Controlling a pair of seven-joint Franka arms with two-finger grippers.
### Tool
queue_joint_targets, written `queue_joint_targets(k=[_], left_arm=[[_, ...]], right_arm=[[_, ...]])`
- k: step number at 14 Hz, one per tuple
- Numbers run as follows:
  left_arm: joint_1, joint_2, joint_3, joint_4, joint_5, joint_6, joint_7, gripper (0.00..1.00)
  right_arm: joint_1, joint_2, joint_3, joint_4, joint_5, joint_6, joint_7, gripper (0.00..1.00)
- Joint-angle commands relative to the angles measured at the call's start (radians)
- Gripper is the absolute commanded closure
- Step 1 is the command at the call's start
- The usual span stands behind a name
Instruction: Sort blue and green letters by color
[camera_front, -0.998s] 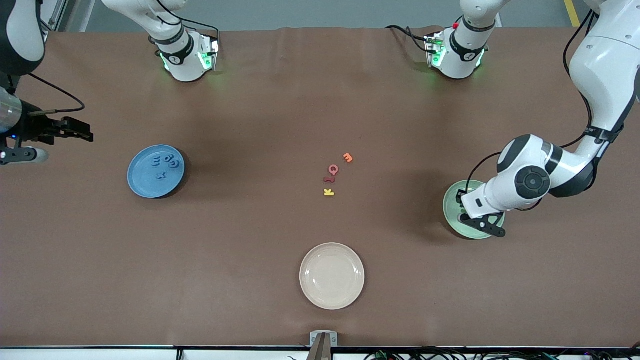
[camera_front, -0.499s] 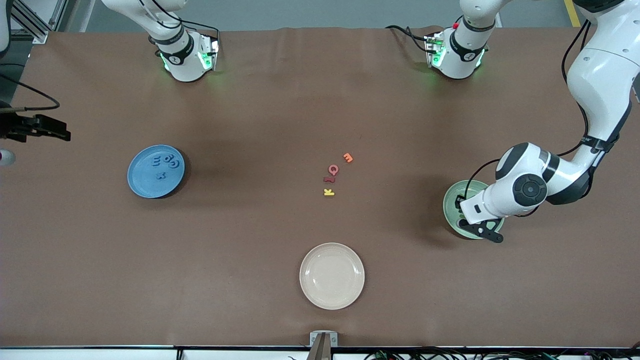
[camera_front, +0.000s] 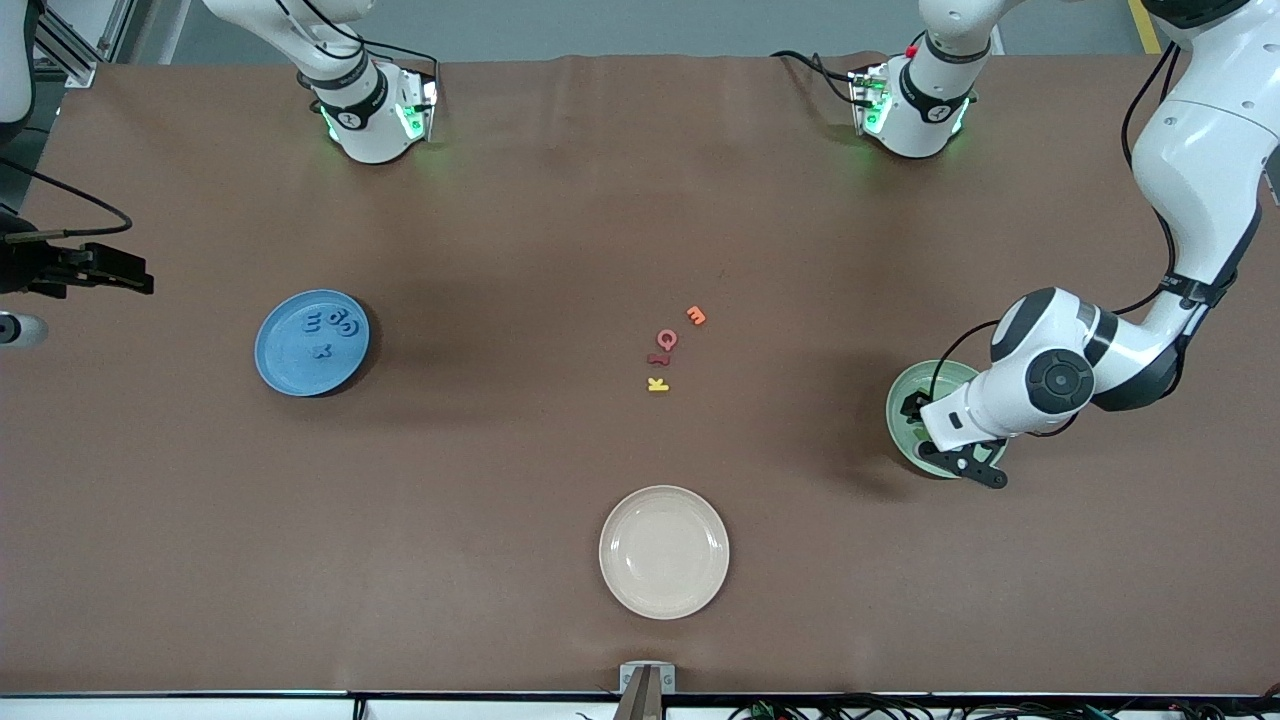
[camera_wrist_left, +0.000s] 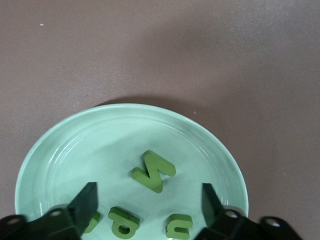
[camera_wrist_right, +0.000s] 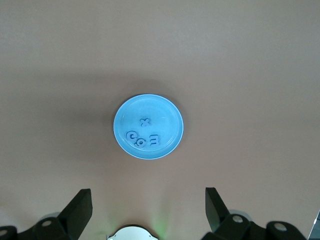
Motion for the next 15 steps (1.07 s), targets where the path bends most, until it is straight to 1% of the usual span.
queue_joint_targets(k=[1, 4, 7, 9, 11, 12, 13, 15], left_arm=[[-0.002, -0.017, 0.004, 0.005, 0.007, -0.009, -0.004, 0.0], [0.002, -0.028, 0.004, 0.005, 0.001, -0.01, -0.004, 0.0], [0.006, -0.03, 0.004, 0.009, -0.004, -0.048, -0.006, 0.0], [0.035, -0.055, -0.003, 0.009, -0.033, -0.055, 0.007, 0.0], [0.032, -0.075, 0.005, 0.008, -0.172, -0.055, 0.049, 0.0], [0.031, -0.103, 0.011, 0.002, -0.246, -0.053, 0.103, 0.0], [0.008, -0.144, 0.046, -0.005, -0.328, -0.052, 0.158, 0.0], [-0.104, -0.247, 0.187, -0.021, -0.499, -0.052, 0.238, 0.0]], right_arm=[[-0.006, -0.03, 0.007, -0.001, 0.035, -0.017, 0.012, 0.0], [-0.004, -0.092, 0.007, -0.058, 0.04, -0.007, 0.012, 0.0], [-0.004, -0.144, 0.005, -0.093, 0.04, -0.017, 0.011, 0.0], [-0.004, -0.174, 0.001, -0.121, 0.04, -0.017, 0.012, 0.0], [0.002, -0.194, 0.001, -0.121, 0.04, -0.023, 0.011, 0.0], [0.003, -0.198, 0.002, -0.123, 0.04, -0.028, 0.011, 0.0], [0.0, -0.2, 0.004, -0.121, 0.04, -0.034, 0.011, 0.0], [0.0, -0.211, 0.005, -0.121, 0.037, -0.036, 0.008, 0.0]])
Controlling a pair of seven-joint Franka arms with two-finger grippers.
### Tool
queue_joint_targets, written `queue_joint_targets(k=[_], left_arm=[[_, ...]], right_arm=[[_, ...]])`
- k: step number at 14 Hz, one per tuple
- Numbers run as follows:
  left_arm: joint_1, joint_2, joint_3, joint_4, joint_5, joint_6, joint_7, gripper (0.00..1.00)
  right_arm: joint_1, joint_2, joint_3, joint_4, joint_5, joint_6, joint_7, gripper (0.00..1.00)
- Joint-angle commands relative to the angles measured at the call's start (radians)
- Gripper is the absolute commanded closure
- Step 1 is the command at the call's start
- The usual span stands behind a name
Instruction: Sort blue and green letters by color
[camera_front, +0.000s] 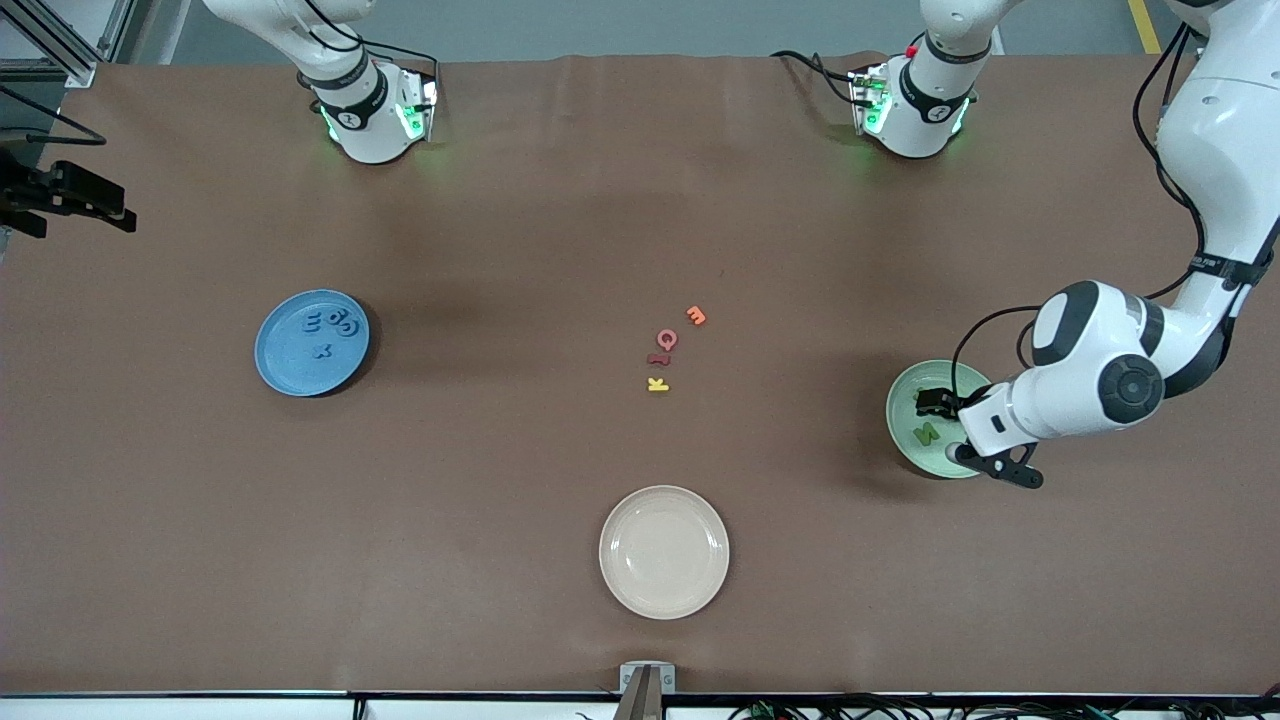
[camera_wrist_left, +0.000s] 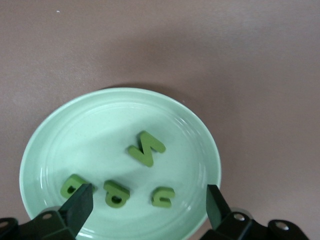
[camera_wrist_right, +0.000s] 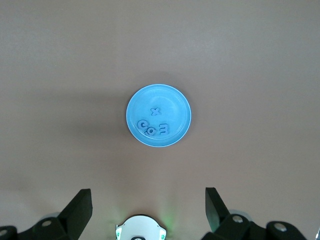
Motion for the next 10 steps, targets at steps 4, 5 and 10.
queue_joint_targets(k=[4, 5, 10], left_arm=[[-0.257, -0.291, 0.325, -0.092, -0.407, -0.008, 0.097, 0.0], [-0.26, -0.325, 0.333, -0.103, -0.435, -0.008, 0.091, 0.0], [-0.221, -0.481, 0.333, -0.085, -0.429, -0.046, 0.087, 0.0]], right_arm=[[-0.003, -0.066, 0.004, -0.03, 0.006, -0.028, 0.003, 0.0], [-0.005, -0.074, 0.003, -0.033, 0.006, -0.028, 0.003, 0.0], [0.007, -0.076, 0.006, -0.04, 0.006, -0.017, 0.003, 0.0]])
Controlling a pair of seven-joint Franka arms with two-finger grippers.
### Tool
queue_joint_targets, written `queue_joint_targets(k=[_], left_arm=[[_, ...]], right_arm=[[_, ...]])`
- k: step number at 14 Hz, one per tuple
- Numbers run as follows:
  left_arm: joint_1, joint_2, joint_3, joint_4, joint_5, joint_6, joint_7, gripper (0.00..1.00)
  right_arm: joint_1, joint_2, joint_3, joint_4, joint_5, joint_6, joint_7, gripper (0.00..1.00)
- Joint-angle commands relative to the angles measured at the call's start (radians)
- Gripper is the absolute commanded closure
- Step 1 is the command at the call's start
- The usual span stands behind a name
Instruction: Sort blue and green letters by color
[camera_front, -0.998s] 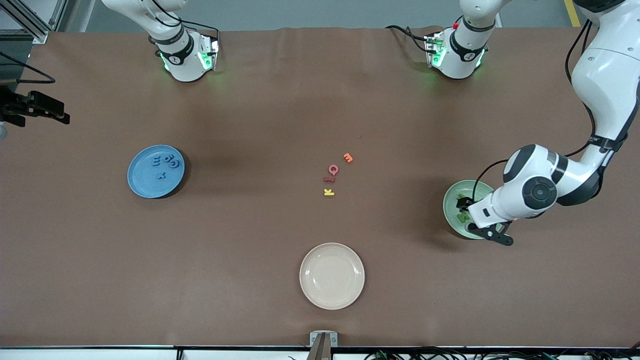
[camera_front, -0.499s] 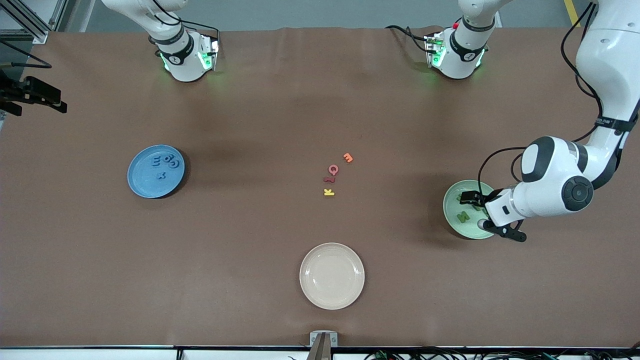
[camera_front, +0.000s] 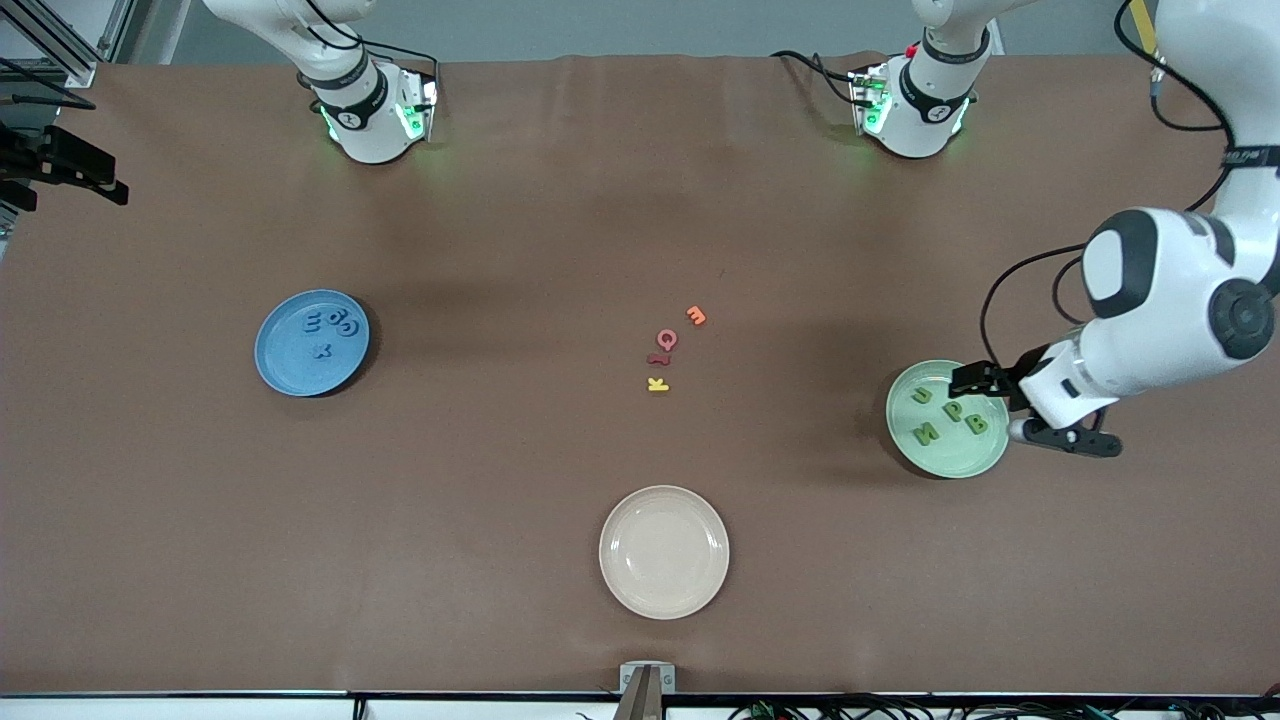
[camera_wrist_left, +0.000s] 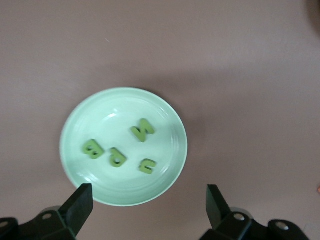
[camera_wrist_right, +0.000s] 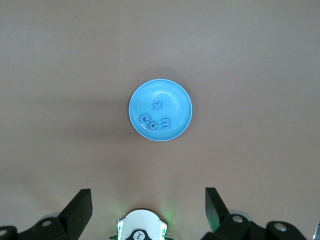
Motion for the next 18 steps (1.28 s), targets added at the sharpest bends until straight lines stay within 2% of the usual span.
queue_joint_targets(k=[1, 6, 10, 12, 16, 17, 18], left_arm=[[0.04, -0.119, 0.005, -0.013, -0.016, -0.058, 0.009, 0.0], [0.066, -0.228, 0.006, 0.059, -0.016, -0.132, 0.001, 0.0], [0.083, -0.229, 0.006, 0.202, -0.022, -0.253, -0.012, 0.0], [0.094, -0.231, 0.006, 0.24, -0.026, -0.268, -0.04, 0.0], [0.08, -0.236, 0.008, 0.295, -0.026, -0.316, -0.112, 0.0], [0.057, -0.237, 0.019, 0.303, -0.022, -0.336, -0.114, 0.0], [-0.005, -0.246, 0.085, 0.305, -0.022, -0.348, -0.114, 0.0]], right_arm=[[0.003, -0.026, 0.002, -0.028, 0.006, 0.013, 0.004, 0.0], [0.003, -0.023, 0.002, -0.028, 0.011, 0.047, 0.004, 0.0], [0.003, -0.023, 0.002, -0.028, 0.026, 0.073, 0.004, 0.0], [-0.003, -0.023, -0.002, -0.028, 0.06, 0.082, 0.005, 0.0], [-0.003, -0.026, -0.002, -0.025, 0.06, 0.079, 0.008, 0.0], [-0.004, -0.026, -0.002, -0.025, 0.06, 0.076, 0.007, 0.0], [-0.006, -0.026, -0.004, -0.025, 0.06, 0.075, 0.007, 0.0]])
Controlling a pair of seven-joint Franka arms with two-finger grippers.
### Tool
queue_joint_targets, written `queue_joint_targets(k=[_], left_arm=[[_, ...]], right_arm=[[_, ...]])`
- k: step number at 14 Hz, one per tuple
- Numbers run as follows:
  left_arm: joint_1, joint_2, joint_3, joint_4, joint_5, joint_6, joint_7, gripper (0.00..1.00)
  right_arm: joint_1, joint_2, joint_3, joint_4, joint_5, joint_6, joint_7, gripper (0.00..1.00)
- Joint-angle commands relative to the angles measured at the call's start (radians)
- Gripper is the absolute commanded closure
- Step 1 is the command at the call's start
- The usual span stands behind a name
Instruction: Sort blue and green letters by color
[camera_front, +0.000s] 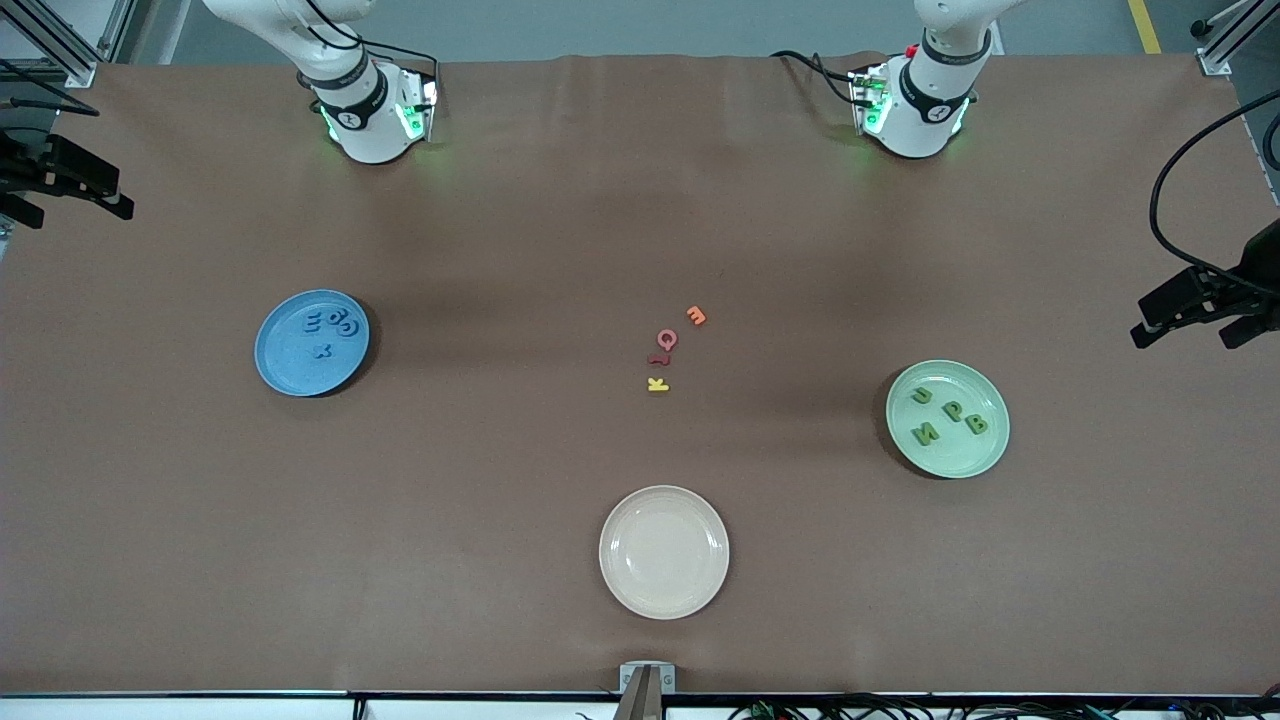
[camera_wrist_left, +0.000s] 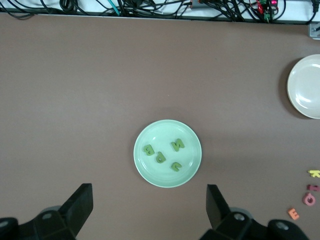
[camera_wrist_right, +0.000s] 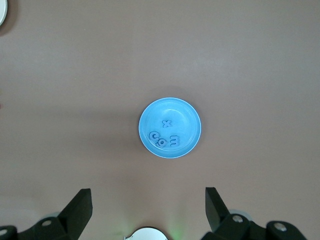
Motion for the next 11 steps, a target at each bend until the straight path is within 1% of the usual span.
queue_joint_targets(k=[1, 3, 5, 6, 7, 8, 11], left_arm=[[-0.165, -0.028, 0.17, 0.023, -0.014, -0.044, -0.011, 0.0], [-0.317, -0.032, 0.332, 0.021, -0.014, -0.062, -0.005, 0.0], [-0.43, -0.039, 0.449, 0.023, -0.014, -0.087, -0.007, 0.0], [-0.467, -0.044, 0.485, 0.023, -0.016, -0.087, -0.008, 0.0], [-0.497, -0.045, 0.512, 0.023, -0.016, -0.087, -0.01, 0.0], [-0.508, -0.047, 0.522, 0.023, -0.016, -0.087, -0.011, 0.0], [-0.506, -0.058, 0.522, 0.023, -0.016, -0.088, -0.013, 0.0]], right_arm=[[-0.006, -0.026, -0.003, -0.022, 0.014, -0.002, 0.013, 0.0], [-0.006, -0.026, -0.003, -0.022, 0.014, -0.007, 0.017, 0.0], [-0.006, -0.026, -0.004, -0.024, 0.015, -0.008, 0.017, 0.0], [-0.006, -0.027, -0.004, -0.024, 0.015, -0.008, 0.017, 0.0], [-0.006, -0.027, -0.004, -0.024, 0.015, -0.013, 0.019, 0.0], [-0.006, -0.027, -0.004, -0.024, 0.017, -0.015, 0.019, 0.0], [-0.006, -0.027, -0.004, -0.024, 0.027, -0.015, 0.019, 0.0]])
